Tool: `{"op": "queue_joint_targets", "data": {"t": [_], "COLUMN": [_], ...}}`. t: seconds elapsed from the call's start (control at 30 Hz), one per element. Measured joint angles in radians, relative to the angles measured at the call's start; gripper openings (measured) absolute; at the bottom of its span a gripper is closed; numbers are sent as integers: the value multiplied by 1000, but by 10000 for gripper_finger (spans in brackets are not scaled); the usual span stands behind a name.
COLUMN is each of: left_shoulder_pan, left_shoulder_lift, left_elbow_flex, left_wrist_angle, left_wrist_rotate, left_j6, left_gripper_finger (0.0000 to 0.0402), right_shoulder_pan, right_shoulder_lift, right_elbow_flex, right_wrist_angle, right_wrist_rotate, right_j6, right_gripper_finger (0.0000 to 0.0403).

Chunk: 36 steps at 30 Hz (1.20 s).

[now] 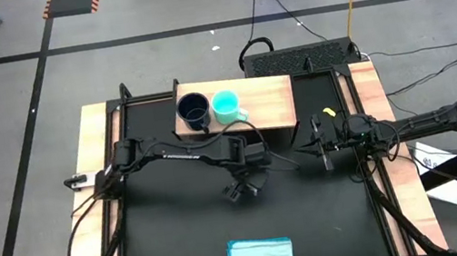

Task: Stack small to large cups/mugs on shelf
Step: Put the transparent mug on the shelf

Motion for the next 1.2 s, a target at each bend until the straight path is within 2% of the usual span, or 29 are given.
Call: {"op": "queue_joint_targets", "data": {"t": [0.2, 0.33, 0.47, 0.63, 0.67, 0.83, 1.13, 1.2], "left_shoulder_pan": [-31, -42, -43, -43, -37, 0, 10, 9], "left_shoulder_lift": [-126, -213, -275, -362, -379, -524, -834, -883], "left_elbow_flex": [1, 2, -1, -68, -88, -273, -725, -798], "left_wrist_angle": [-36, -117, -215, -220, -214, -28, 490, 562], "left_wrist_rotate": [-77, -60, -23, -4, 17, 84, 89, 80], "left_j6": [-21, -59, -87, -62, -54, -64, -137, -153], "left_gripper_finger": [214, 206, 152, 26, 14, 3, 2, 1], "right_shoulder_pan": [0, 0, 0, 0, 0, 0, 0, 0], "right_shoulder_lift": [0, 0, 8, 18, 19, 19, 20, 21], "right_elbow_flex": [0, 0, 0, 0, 0, 0, 0, 0], "right_wrist_angle": [0, -1, -6, -1, -1, 0, -6, -2], "right_wrist_rotate": [0, 0, 0, 0, 0, 0, 0, 0], "right_j6": [0, 8, 8, 9, 13, 16, 41, 41], "right_gripper_finger": [0, 0, 0, 0, 0, 0, 0, 0]}}
